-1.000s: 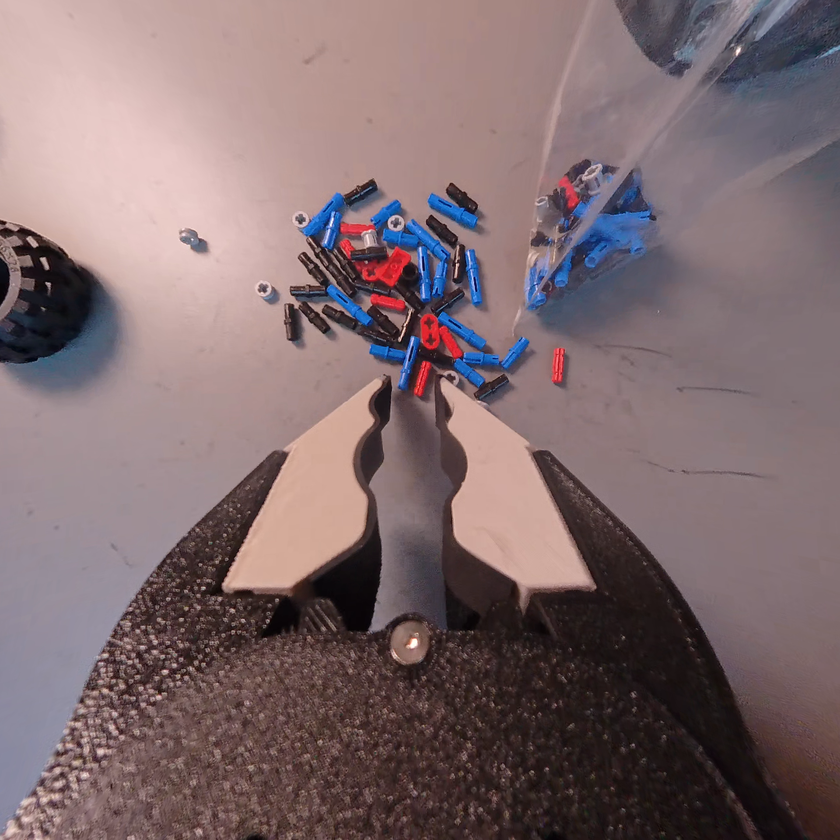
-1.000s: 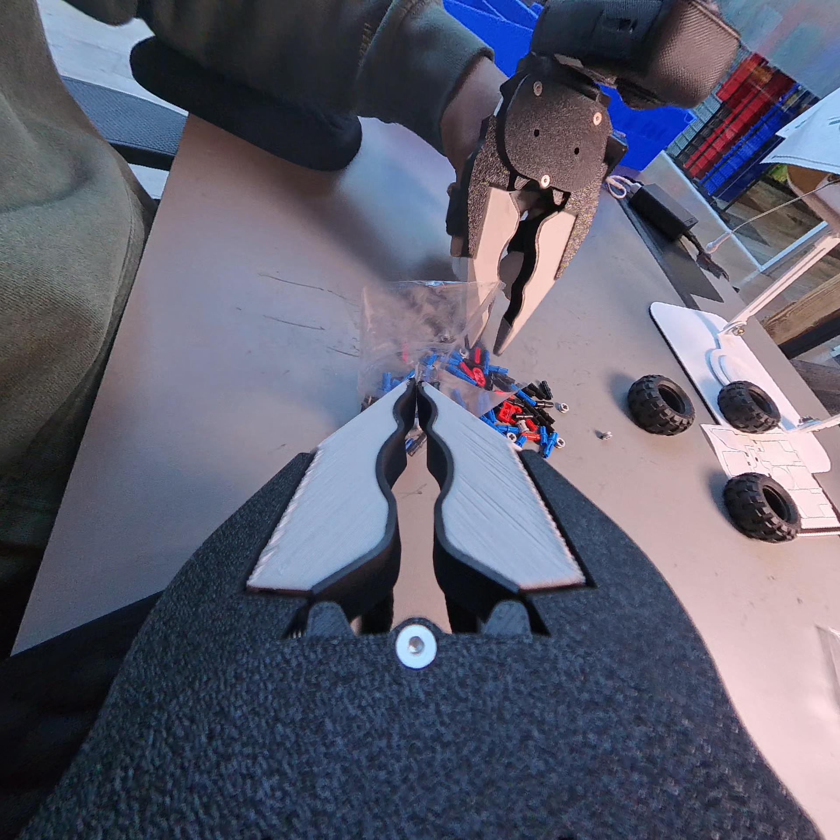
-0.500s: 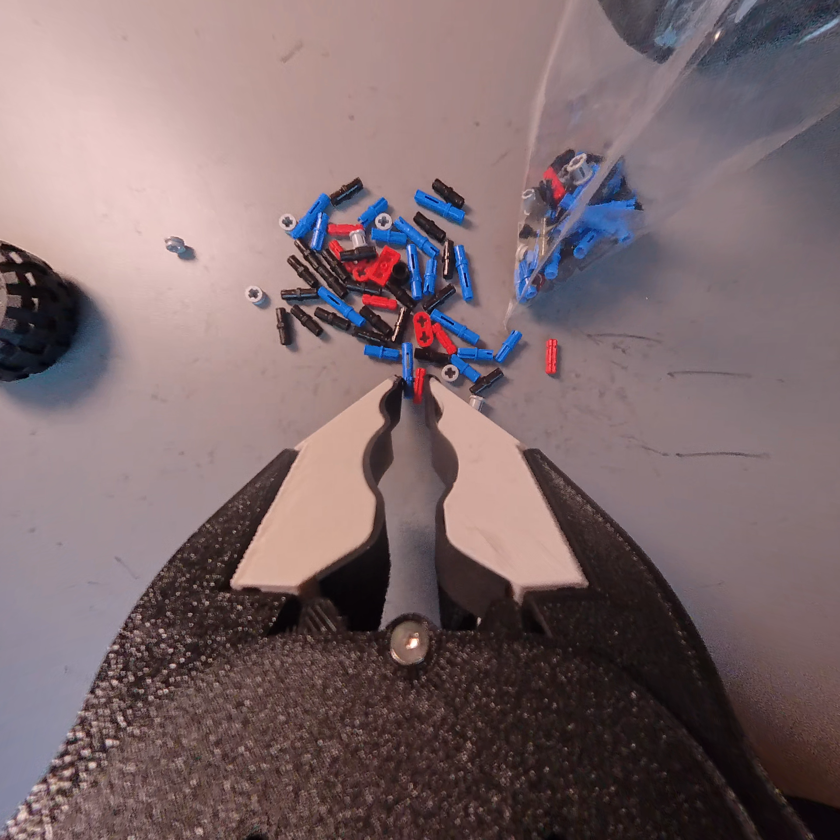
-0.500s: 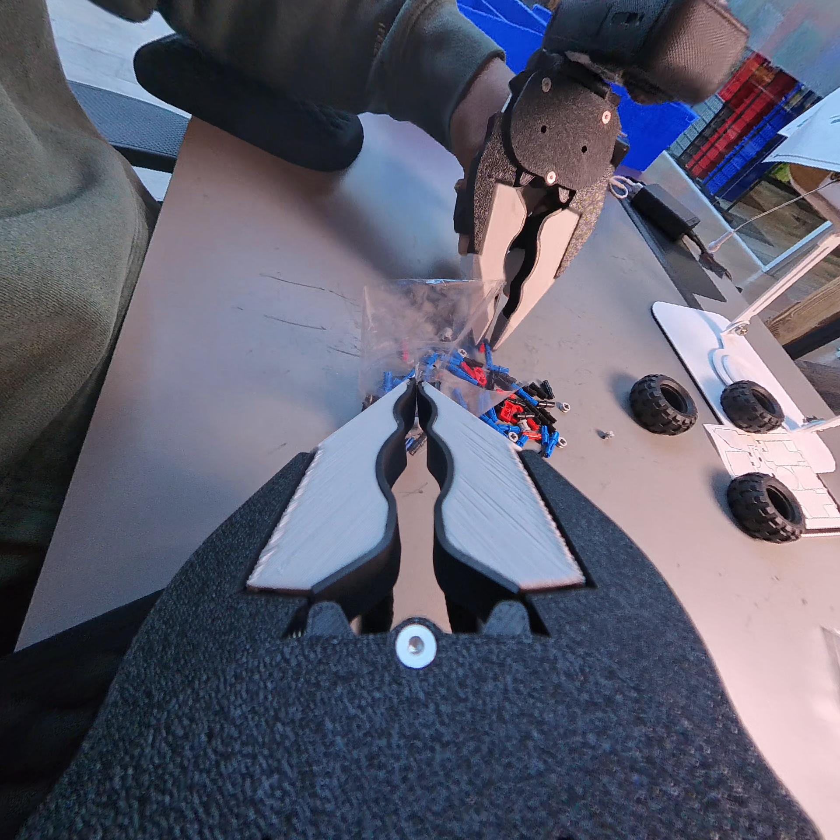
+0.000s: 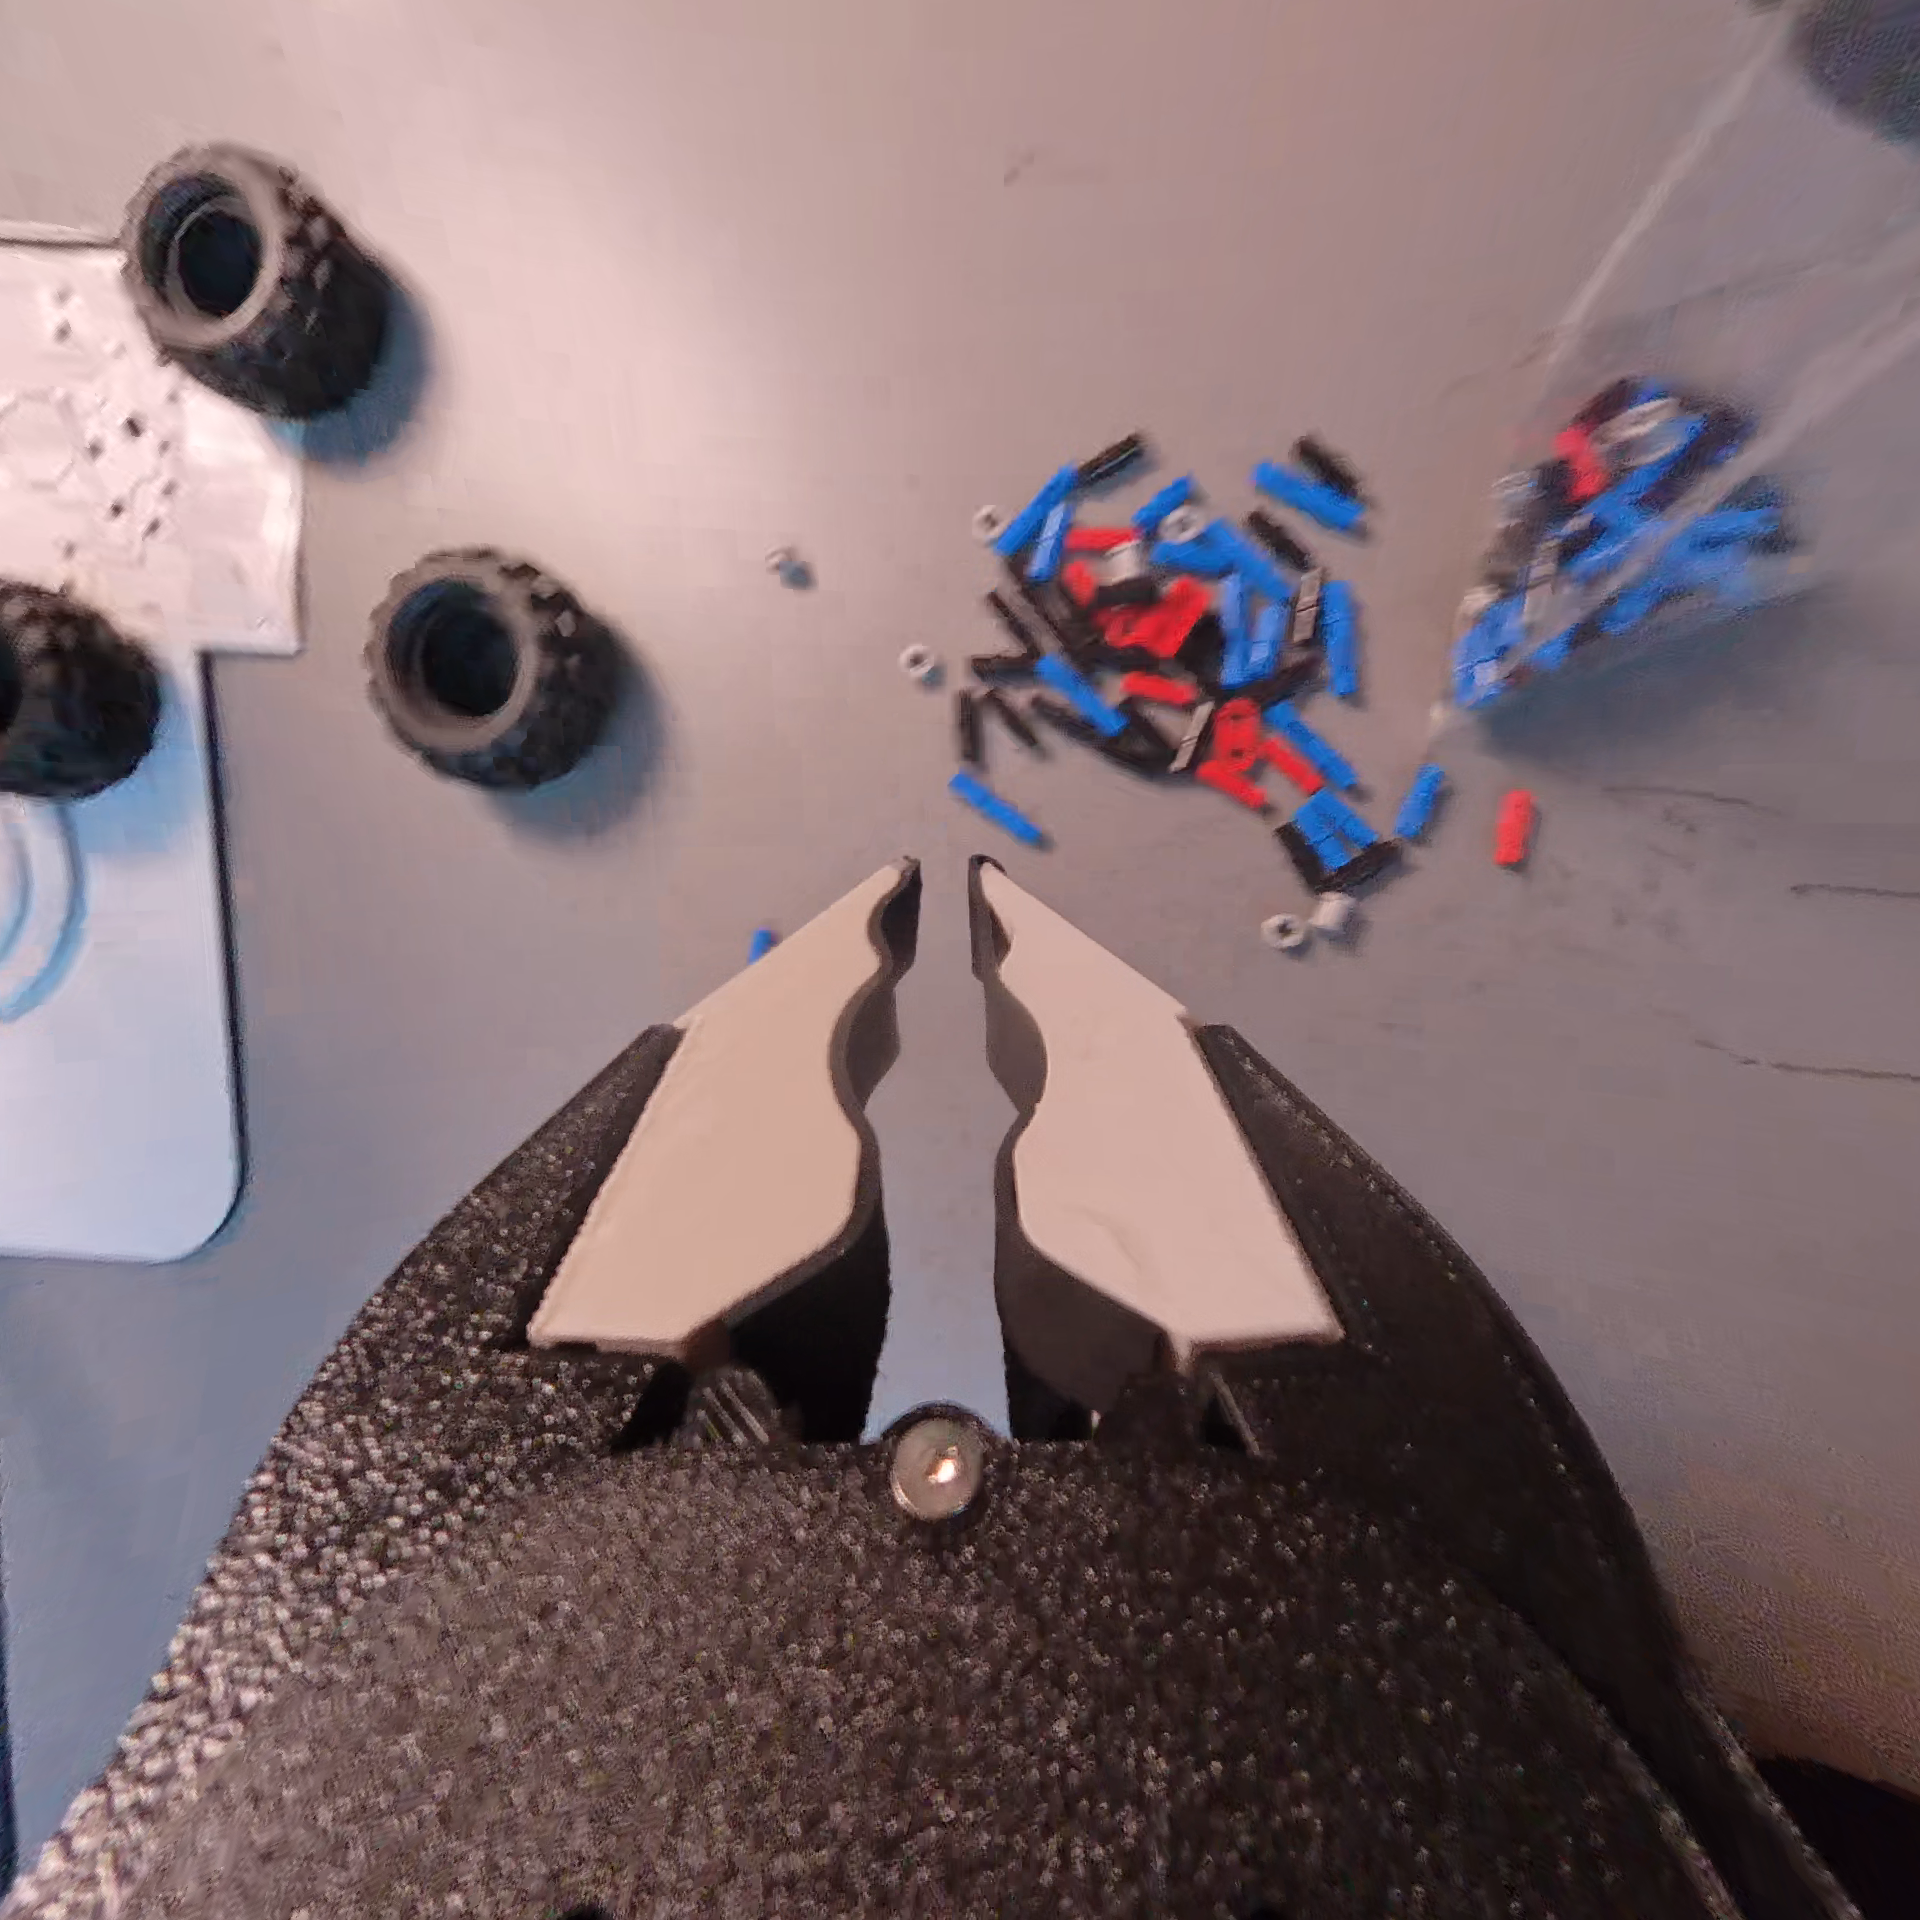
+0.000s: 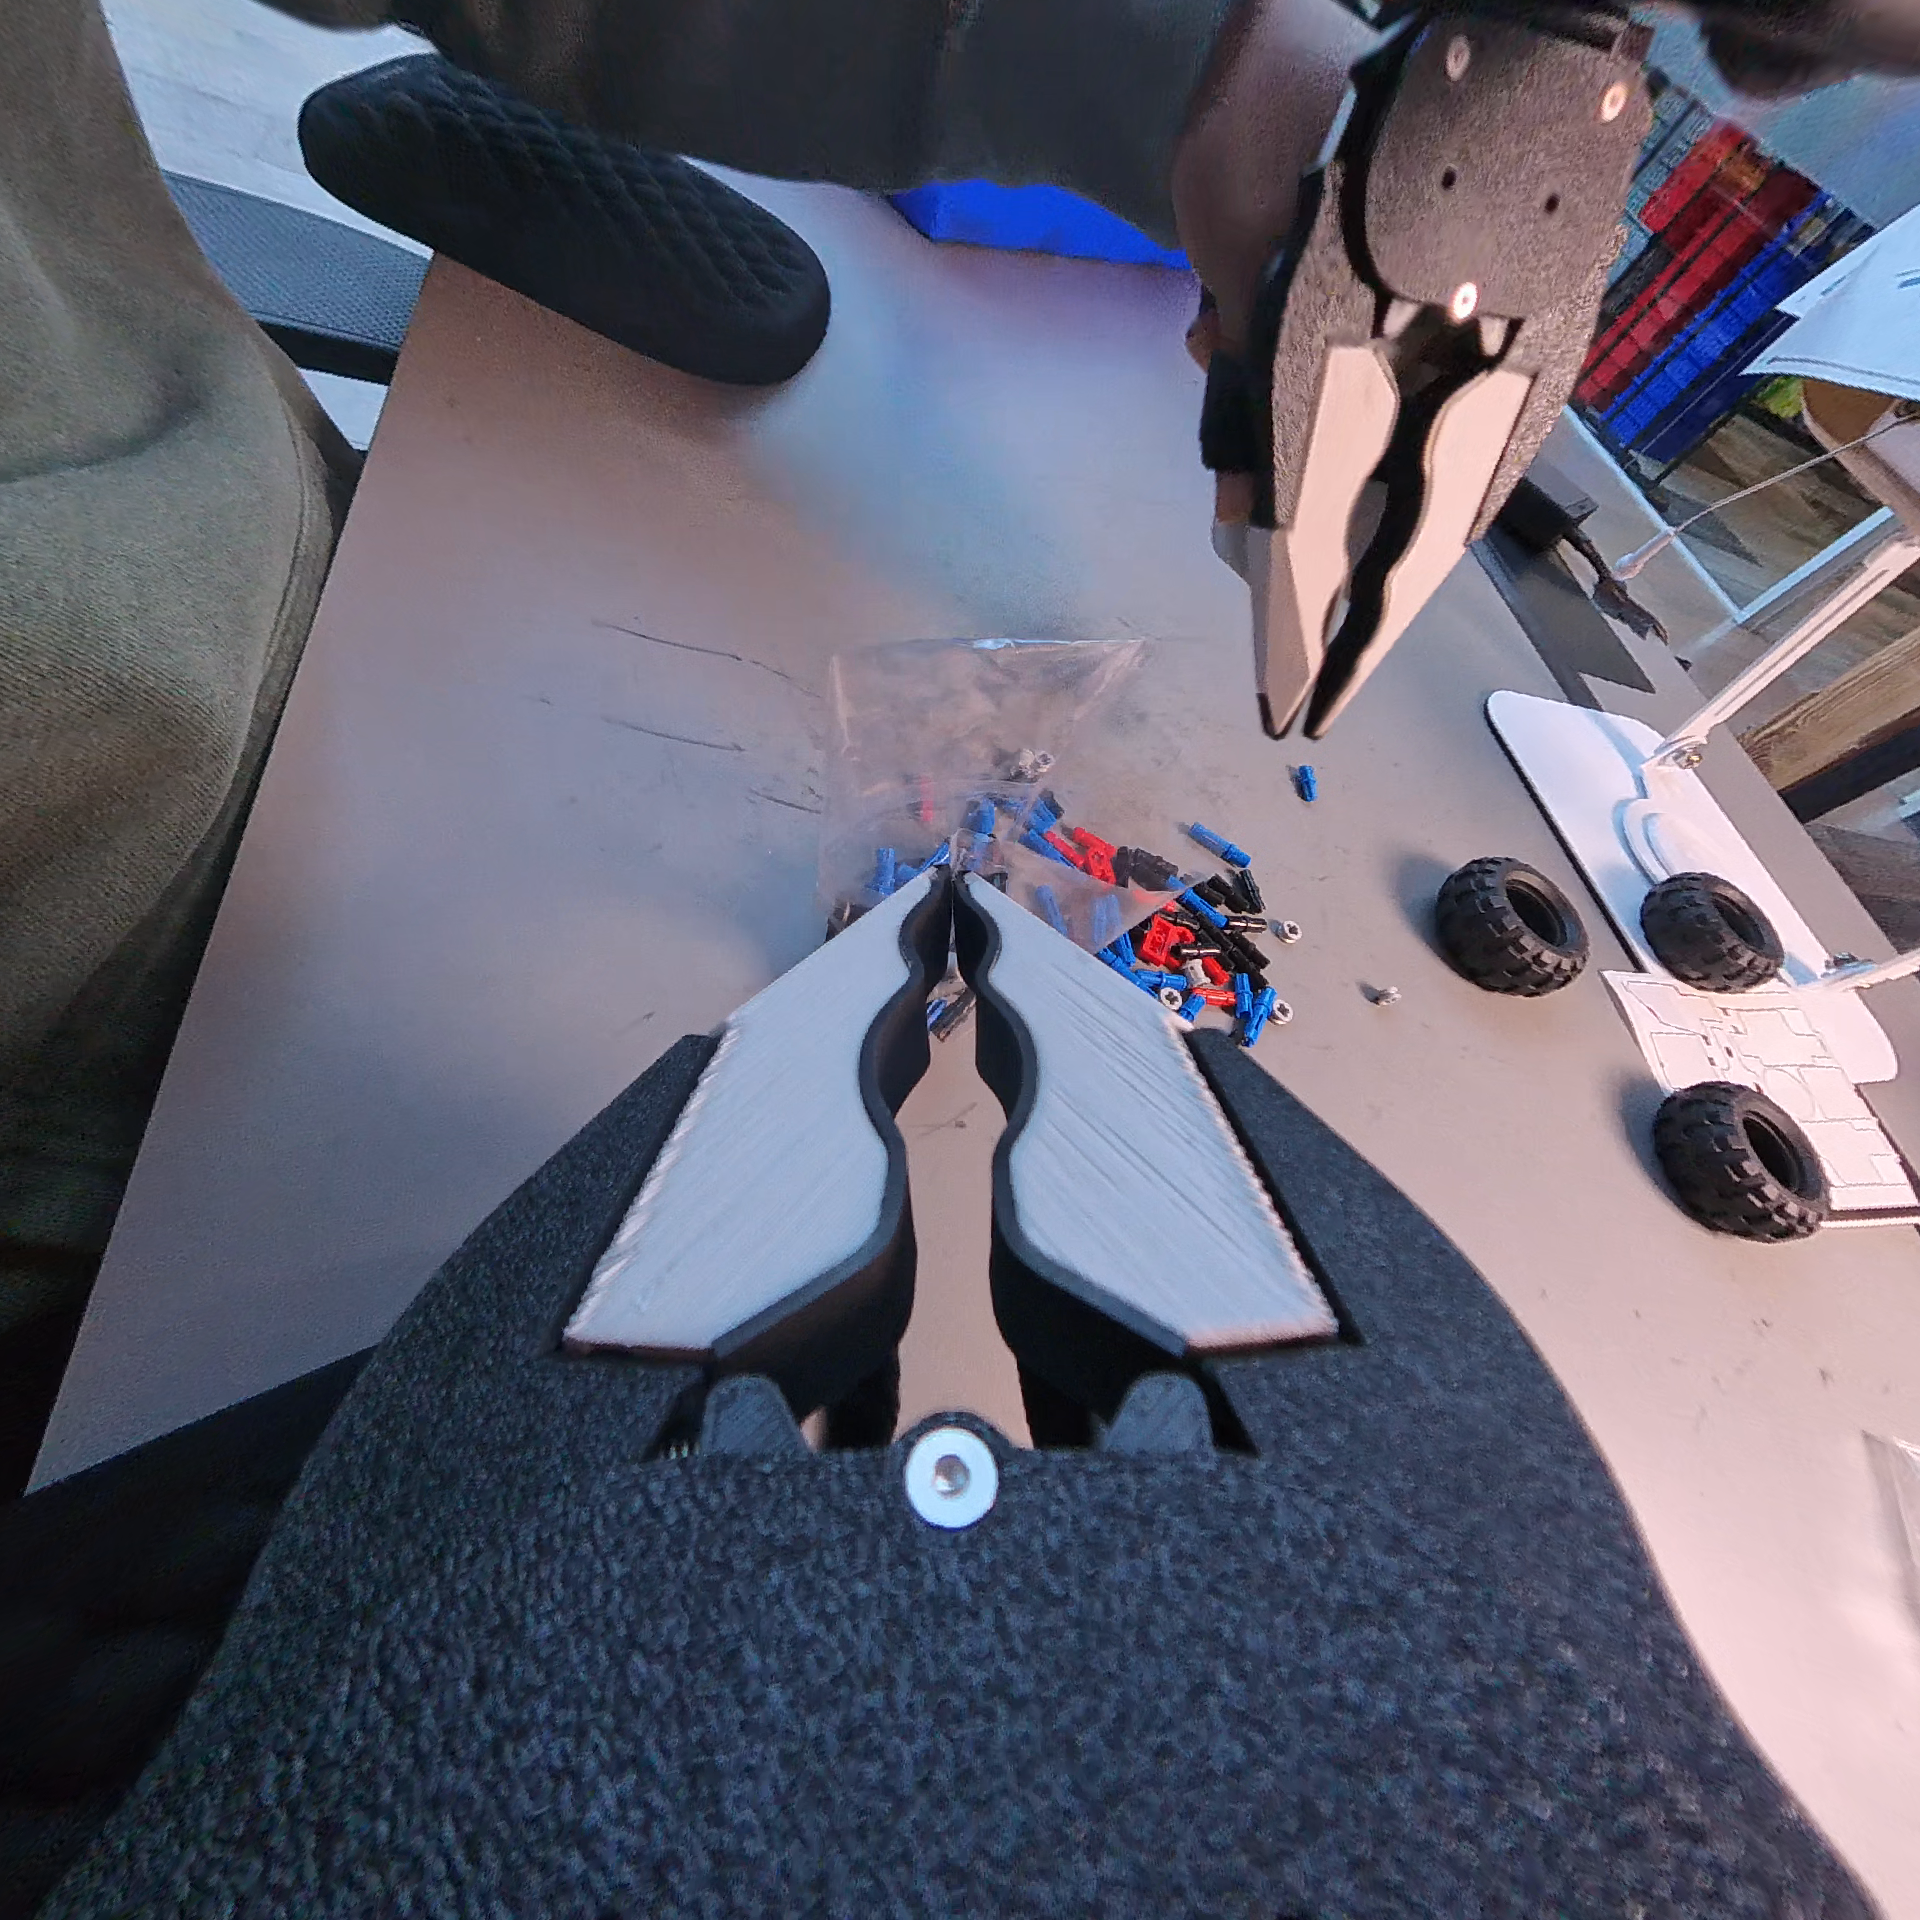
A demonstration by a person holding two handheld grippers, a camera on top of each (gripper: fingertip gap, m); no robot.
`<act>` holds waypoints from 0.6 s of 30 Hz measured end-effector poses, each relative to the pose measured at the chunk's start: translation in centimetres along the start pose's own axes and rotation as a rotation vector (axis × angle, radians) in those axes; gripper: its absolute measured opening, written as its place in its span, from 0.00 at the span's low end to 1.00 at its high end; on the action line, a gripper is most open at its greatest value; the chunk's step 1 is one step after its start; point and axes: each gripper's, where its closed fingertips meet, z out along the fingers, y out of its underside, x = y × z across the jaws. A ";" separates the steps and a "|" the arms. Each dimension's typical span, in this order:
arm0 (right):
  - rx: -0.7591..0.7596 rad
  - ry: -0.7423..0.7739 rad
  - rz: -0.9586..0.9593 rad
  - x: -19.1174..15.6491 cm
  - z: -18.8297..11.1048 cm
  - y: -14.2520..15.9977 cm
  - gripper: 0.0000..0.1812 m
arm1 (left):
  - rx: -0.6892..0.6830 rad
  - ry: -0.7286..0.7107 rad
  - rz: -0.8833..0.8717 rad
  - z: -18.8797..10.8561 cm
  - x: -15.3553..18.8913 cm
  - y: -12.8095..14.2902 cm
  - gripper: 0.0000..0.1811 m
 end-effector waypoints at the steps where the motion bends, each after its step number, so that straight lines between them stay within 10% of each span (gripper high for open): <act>1: 0.001 -0.001 0.000 0.0 0.0 0.0 0.00 | -0.019 -0.058 -0.043 0.2 -1.8 1.2 0.05; 7: 0.007 -0.009 0.007 0.0 -0.1 0.0 0.00 | 0.046 -0.115 -0.361 -0.4 -7.6 6.8 0.15; 18: 0.005 -0.007 0.015 0.0 -0.1 0.1 0.00 | 0.137 0.049 -0.205 3.0 -3.4 3.7 0.06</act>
